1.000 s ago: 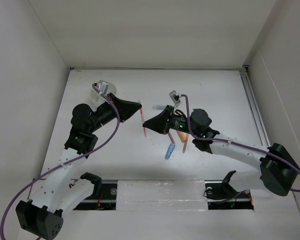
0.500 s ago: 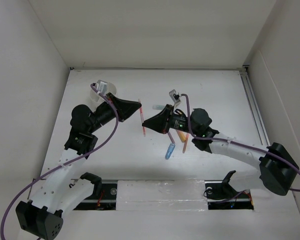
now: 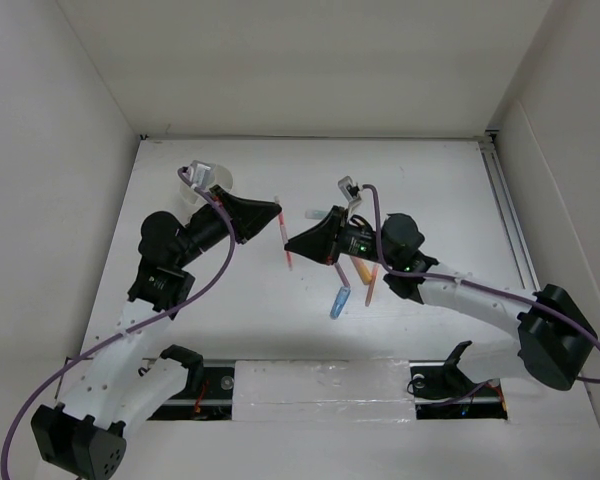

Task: Sort the stationery into containers
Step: Close the pen cap on the pen.

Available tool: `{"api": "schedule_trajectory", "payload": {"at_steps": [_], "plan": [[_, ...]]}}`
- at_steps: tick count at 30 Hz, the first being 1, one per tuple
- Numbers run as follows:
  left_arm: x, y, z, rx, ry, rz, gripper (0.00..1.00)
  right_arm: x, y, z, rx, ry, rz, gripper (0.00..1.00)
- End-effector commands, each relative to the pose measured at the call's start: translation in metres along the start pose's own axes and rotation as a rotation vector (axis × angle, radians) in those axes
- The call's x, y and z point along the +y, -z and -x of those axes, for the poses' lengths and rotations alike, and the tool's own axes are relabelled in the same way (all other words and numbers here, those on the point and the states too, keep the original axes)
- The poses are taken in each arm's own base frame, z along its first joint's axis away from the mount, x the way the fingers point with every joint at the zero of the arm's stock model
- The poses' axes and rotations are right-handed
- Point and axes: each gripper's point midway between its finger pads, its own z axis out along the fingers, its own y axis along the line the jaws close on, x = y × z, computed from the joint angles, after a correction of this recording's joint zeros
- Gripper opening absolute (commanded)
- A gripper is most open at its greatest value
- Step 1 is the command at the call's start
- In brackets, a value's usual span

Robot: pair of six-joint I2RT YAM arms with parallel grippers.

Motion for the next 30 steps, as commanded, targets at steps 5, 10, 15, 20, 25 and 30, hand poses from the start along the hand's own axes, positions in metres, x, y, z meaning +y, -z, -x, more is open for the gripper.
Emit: {"api": "schedule_trajectory", "payload": {"at_steps": [5,10,15,20,25,30], "plan": [[0.001,0.019,-0.07,0.292,0.165,-0.018,0.0,0.074,0.004,0.136,-0.443,0.193,0.168,0.0],[-0.004,0.015,-0.057,0.269,0.143,-0.014,0.0,0.077,0.006,0.13,-0.432,0.197,0.166,0.0],[-0.015,0.009,-0.033,0.206,0.11,-0.017,0.1,0.071,0.007,0.119,-0.407,0.193,0.149,0.0],[-0.019,0.003,-0.025,0.194,0.111,-0.04,0.31,0.066,0.008,0.114,-0.4,0.189,0.142,0.0],[-0.025,0.005,-0.024,0.18,0.112,-0.068,0.46,0.066,0.007,0.109,-0.382,0.186,0.132,0.0],[-0.026,0.008,-0.017,0.142,0.09,-0.049,0.82,0.058,0.006,0.11,-0.389,0.189,0.092,0.0]]}}
